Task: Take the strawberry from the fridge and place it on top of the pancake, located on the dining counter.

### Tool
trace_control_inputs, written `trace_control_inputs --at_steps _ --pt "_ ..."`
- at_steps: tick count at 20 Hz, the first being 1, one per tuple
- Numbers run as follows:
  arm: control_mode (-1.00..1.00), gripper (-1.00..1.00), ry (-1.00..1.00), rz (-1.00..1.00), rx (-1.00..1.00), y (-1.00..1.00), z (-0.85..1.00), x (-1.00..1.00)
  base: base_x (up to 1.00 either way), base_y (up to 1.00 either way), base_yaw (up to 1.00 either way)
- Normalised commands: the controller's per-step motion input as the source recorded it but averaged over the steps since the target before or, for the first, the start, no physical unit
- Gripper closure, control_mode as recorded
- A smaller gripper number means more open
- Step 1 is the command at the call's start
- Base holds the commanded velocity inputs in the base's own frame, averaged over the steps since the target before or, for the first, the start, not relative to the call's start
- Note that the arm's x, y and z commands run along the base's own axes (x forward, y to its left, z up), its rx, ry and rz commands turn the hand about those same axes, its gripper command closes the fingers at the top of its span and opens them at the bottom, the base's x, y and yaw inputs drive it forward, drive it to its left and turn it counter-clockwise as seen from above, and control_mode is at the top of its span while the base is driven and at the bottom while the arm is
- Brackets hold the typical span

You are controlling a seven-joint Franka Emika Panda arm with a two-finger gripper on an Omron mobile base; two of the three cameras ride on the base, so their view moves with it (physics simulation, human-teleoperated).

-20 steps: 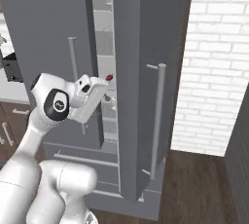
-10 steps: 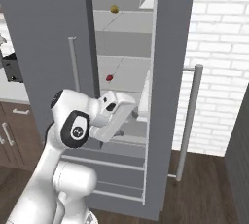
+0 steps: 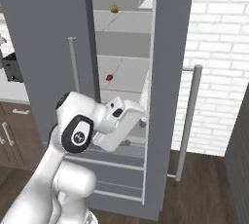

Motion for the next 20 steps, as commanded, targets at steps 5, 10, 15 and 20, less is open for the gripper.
trace_control_inputs --at_steps 5,10,15,20 --pt "-1.0 -1.0 -0.05 -0.01 -0.1 0.98 -0.05 -0.19 0.0 0.0 0.0" --pt "-1.0 -1.0 -0.15 -0.06 0.0 1.0 -0.27 0.0 0.0 0.0 0.0" --pt "-1.0 -1.0 -0.22 0.0 0.1 1.0 -0.42 0.0 0.0 0.0 0.0" --pt "-1.0 -1.0 -0.33 -0.02 0.15 0.93 -0.26 0.19 0.0 0.0 0.0"
